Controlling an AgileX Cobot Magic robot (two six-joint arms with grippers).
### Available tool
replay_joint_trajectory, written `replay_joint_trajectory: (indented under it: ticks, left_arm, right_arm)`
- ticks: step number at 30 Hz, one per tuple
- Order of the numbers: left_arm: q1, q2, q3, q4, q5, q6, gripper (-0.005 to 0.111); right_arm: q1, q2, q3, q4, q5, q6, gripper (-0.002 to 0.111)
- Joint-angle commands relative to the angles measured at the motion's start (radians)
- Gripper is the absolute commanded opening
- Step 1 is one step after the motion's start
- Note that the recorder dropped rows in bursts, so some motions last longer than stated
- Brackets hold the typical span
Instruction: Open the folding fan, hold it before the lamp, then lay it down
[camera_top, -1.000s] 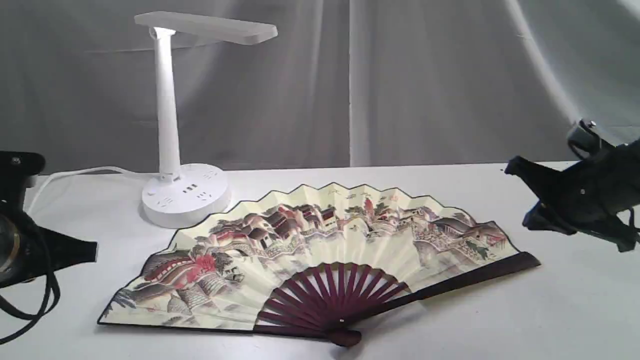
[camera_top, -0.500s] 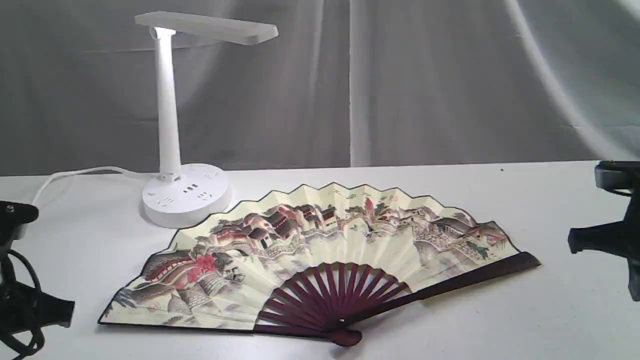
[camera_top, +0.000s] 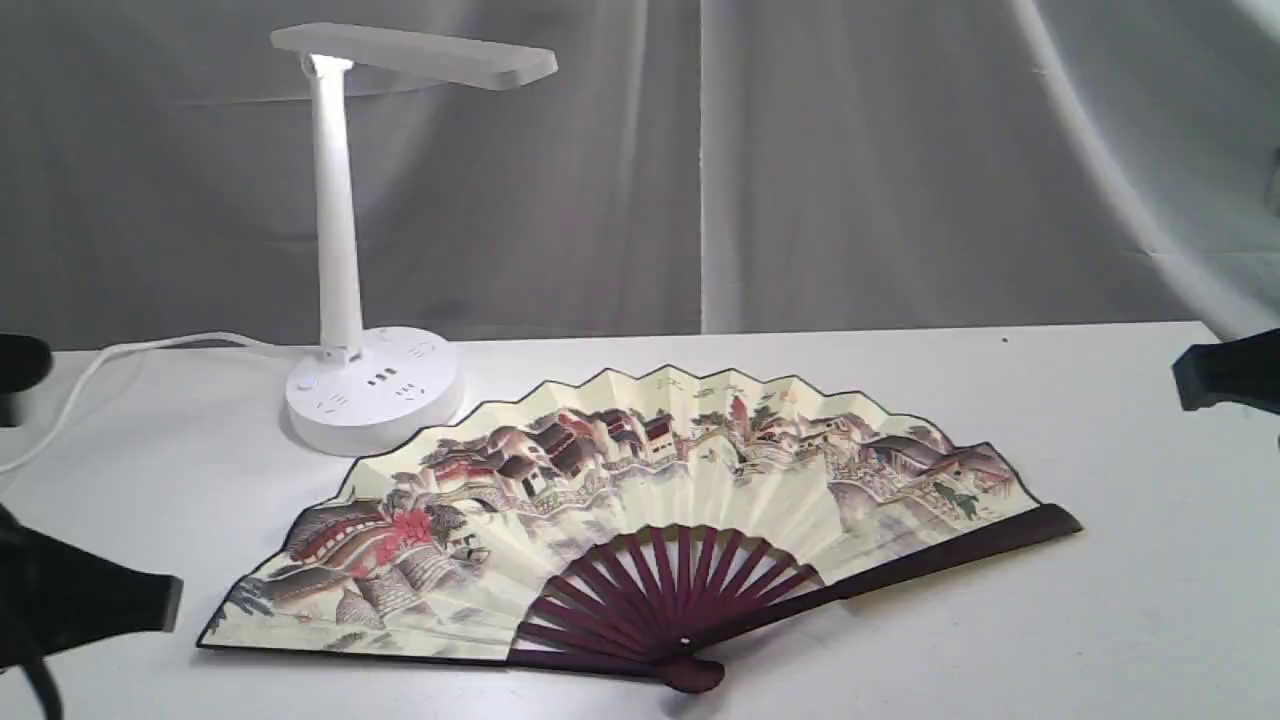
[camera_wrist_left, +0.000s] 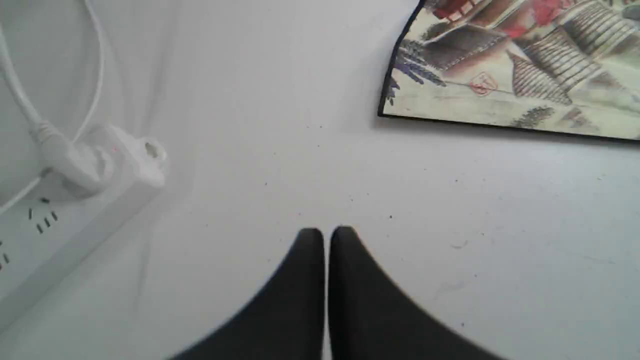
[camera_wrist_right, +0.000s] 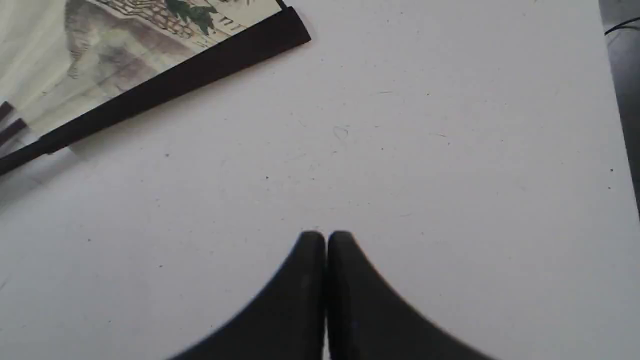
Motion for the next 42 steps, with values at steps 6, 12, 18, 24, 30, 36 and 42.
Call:
replay_joint_trajectory:
  ticks: [6, 12, 18, 24, 30, 36, 42]
  left_arm:
    - [-0.074, -0.310, 0.019, -0.366, 0.204, 0.542, 0.000]
    - [-0.069, -0.491, 0.019, -0.460, 0.376, 0.473, 0.000]
    - [-0.043, -0.785, 0.010, -0.452, 0.376, 0.348, 0.000]
    - [-0.045, -1.059, -0.110, -0.606, 0.376, 0.317, 0.000]
    - [-0.064, -1.105, -0.237, -0.171, 0.376, 0.035, 0.000]
    - [-0.202, -1.116, -0.249, -0.046, 0.376, -0.070, 0.000]
    - [-0.355, -1.119, -0.243, 0.177, 0.376, 0.115, 0.000]
  right_arm:
    - [0.062, -0.264, 0.056, 0.049, 0.017, -0.073, 0.000]
    - [0.114, -0.366, 0.107, 0.130, 0.100, -0.139, 0.000]
    - [0.129, -0.471, 0.245, 0.180, 0.061, -0.143, 0.000]
    - [0.129, -0.550, 0.275, 0.291, 0.060, -0.249, 0.000]
    - [0.129, -0.605, 0.275, 0.376, 0.062, -0.328, 0.000]
    - [0.129, -0.602, 0.275, 0.376, 0.070, -0.328, 0.000]
    - [0.129, -0.602, 0.275, 0.376, 0.092, -0.328, 0.000]
